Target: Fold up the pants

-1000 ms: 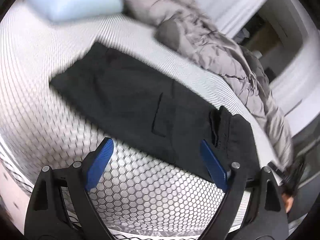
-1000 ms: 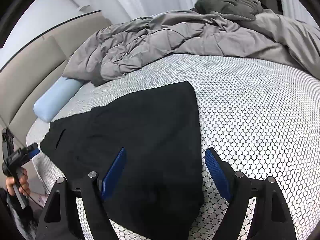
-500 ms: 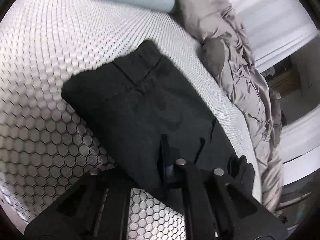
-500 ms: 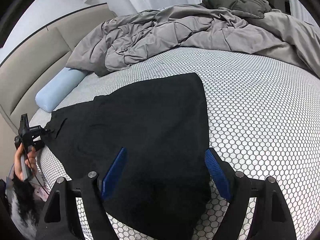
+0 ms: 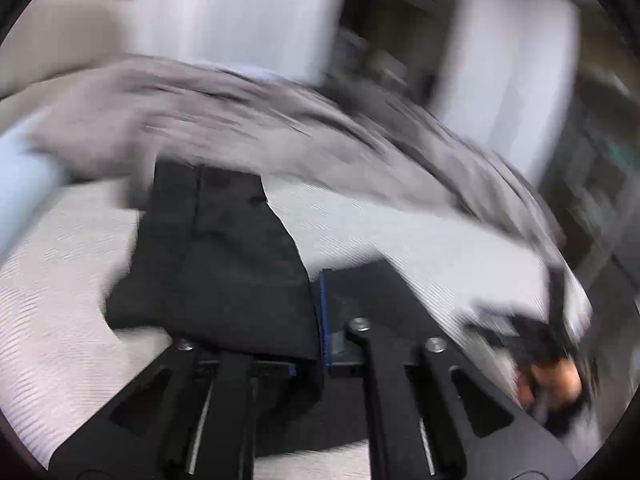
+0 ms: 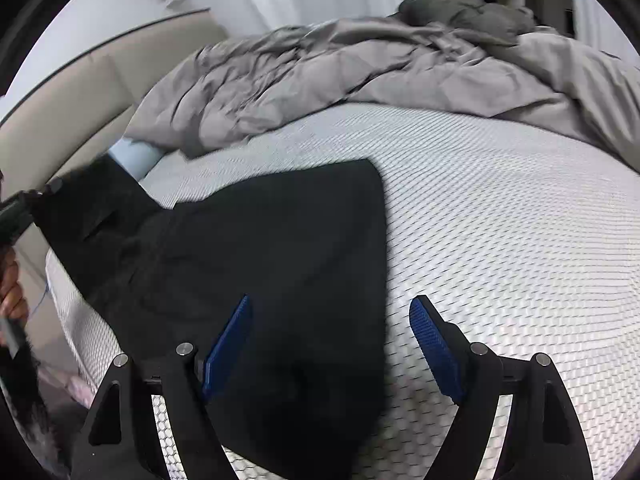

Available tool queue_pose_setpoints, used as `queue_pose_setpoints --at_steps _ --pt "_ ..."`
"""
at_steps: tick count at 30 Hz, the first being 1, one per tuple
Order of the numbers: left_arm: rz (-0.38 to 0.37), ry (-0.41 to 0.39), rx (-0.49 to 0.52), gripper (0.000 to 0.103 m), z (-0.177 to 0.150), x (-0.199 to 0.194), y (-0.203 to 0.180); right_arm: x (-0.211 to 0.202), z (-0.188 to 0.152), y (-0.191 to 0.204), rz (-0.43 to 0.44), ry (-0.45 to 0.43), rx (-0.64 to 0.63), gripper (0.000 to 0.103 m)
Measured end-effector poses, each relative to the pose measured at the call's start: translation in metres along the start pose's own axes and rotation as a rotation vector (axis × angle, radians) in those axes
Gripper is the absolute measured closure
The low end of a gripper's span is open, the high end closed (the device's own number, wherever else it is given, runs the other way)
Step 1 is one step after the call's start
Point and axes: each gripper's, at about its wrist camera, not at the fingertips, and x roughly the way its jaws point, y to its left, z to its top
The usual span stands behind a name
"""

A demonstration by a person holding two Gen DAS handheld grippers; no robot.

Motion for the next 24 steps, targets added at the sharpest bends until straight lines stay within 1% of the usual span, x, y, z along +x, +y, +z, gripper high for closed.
queue_pose_setpoints --at_steps 1,2,3,4,5,6,8,10,11,12,13,14,15,17,18,19,20,21,22,24 --pt "-0.076 0.074 0.036 0.07 -0.004 0.023 -0.023 -0.004 0.002 -0.009 -0.007 -0.014 0.031 0.021" --pt "-0.179 0.176 0.074 0.062 -0.018 0.051 -0.046 -0.007 0.003 -0.015 -0.01 -0.023 0.051 0.021" --pt "-0.226 0.255 0.105 0.057 -0.031 0.07 -0.059 -0.01 0.003 -0.022 -0.012 -0.031 0.075 0.021" --pt "-0.231 0.329 0.139 0.057 -0.048 0.085 -0.068 -0.011 0.003 -0.026 -0.011 -0.032 0.09 0.021" --pt "-0.225 0.37 0.162 0.058 -0.06 0.092 -0.072 -0.011 0.004 -0.029 -0.009 -0.028 0.096 0.021" --pt "-0.224 0.388 0.166 0.058 -0.072 0.092 -0.073 -0.011 0.004 -0.03 -0.013 -0.027 0.096 0.021" --pt "-0.252 0.376 0.127 0.058 -0.076 0.081 -0.064 -0.011 0.004 -0.031 -0.015 -0.026 0.092 0.021" --pt "-0.285 0.324 0.069 0.056 -0.063 0.064 -0.045 -0.01 0.003 -0.028 0.002 -0.018 0.088 0.021" --pt "-0.28 0.287 0.05 0.052 -0.056 0.053 -0.034 -0.008 0.003 -0.025 0.016 -0.01 0.08 0.021" --pt "-0.25 0.25 0.035 0.041 -0.047 0.045 -0.022 -0.007 0.003 -0.021 0.029 -0.005 0.074 0.021" --pt "-0.189 0.209 0.012 0.035 -0.038 0.042 -0.008 -0.005 0.003 -0.017 0.051 0.002 0.068 0.021" --pt "-0.157 0.19 -0.005 0.034 -0.029 0.046 -0.001 -0.003 0.003 -0.013 0.07 0.01 0.064 0.021" --pt "-0.128 0.171 -0.028 0.034 -0.026 0.05 0.014 0.0 0.002 -0.008 0.101 0.021 0.06 0.021" --pt "-0.077 0.145 -0.092 0.034 -0.028 0.057 0.048 0.004 0.002 0.0 0.166 0.039 0.064 0.021" --pt "-0.06 0.137 -0.133 0.034 -0.033 0.062 0.066 0.007 0.001 0.004 0.208 0.055 0.074 0.021" --pt "-0.052 0.148 -0.178 0.035 -0.041 0.068 0.082 0.009 0.0 0.006 0.248 0.07 0.087 0.023" --pt "-0.043 0.183 -0.223 0.035 -0.048 0.076 0.095 0.015 -0.001 0.009 0.309 0.1 0.109 0.03" --pt "-0.033 0.213 -0.246 0.035 -0.052 0.086 0.106 0.018 -0.004 0.012 0.343 0.123 0.119 0.033" --pt "-0.022 0.222 -0.262 0.035 -0.055 0.088 0.114 0.024 -0.006 0.014 0.364 0.154 0.126 0.033" --pt "-0.012 0.222 -0.258 0.035 -0.063 0.084 0.127 0.034 -0.011 0.017 0.367 0.196 0.138 0.033"
